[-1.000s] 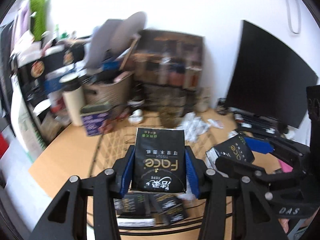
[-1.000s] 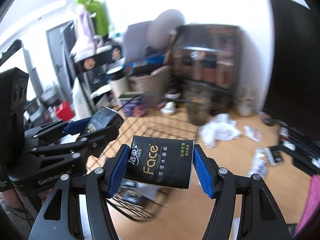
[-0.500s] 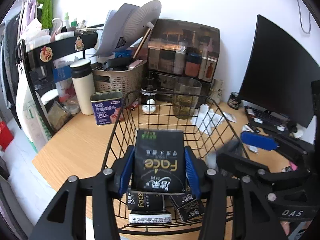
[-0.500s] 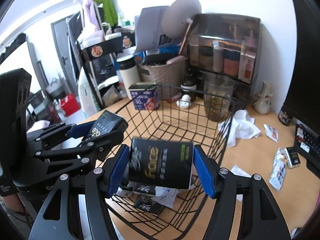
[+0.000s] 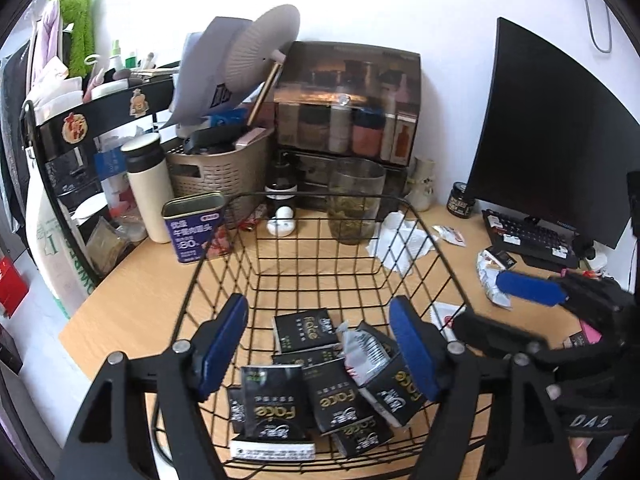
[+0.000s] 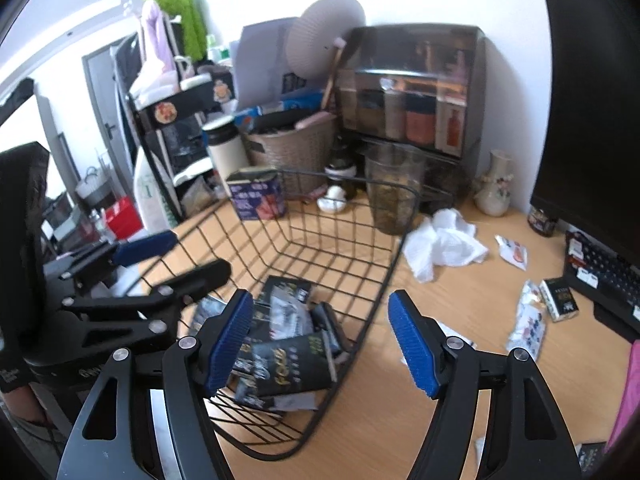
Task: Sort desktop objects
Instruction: 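Move both grippers back over the desk toward the white packets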
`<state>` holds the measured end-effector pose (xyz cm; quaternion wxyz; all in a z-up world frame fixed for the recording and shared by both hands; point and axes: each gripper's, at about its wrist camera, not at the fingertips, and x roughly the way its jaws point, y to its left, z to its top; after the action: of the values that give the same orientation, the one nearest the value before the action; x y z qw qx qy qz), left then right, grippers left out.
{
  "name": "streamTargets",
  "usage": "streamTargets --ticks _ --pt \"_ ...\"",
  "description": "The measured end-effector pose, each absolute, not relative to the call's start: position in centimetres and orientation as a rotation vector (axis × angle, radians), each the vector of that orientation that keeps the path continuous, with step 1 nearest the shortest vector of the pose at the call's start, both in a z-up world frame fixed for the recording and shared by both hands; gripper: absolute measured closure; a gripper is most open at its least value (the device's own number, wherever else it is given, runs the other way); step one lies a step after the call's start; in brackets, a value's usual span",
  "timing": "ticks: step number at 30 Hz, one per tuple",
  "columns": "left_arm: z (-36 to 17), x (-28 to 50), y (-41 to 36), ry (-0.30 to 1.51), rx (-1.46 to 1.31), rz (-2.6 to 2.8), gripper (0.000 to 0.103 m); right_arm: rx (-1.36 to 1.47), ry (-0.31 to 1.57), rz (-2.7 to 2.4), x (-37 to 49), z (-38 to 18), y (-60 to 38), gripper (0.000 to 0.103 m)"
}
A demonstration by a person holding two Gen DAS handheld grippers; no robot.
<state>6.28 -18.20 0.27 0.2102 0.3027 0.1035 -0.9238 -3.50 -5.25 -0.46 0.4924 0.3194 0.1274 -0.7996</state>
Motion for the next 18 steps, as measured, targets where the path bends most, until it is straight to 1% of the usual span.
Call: streamTargets --ticks 5,10,13,18 --pt "-0.1 5.0 -17.2 0.263 0.872 -2.596 0.026 0.828 0.334 -1.96 -4.6 -1.8 -4.1 0.033" --pt "0.0 4.0 -15.8 0.269 0.882 -2.649 0.026 0.837 0.297 -2.005 -5.8 -1.7 -1.5 0.033" --pt "0.1 3.0 -13.5 0.268 0.897 -2.727 0.026 0.845 0.275 -2.052 -7.0 -1.4 0.9 0.033" --pt "0.3 1.1 -8.0 0.143 0.947 -2.852 0.026 0.87 0.238 -2.165 -9.2 -1.1 6.1 0.033"
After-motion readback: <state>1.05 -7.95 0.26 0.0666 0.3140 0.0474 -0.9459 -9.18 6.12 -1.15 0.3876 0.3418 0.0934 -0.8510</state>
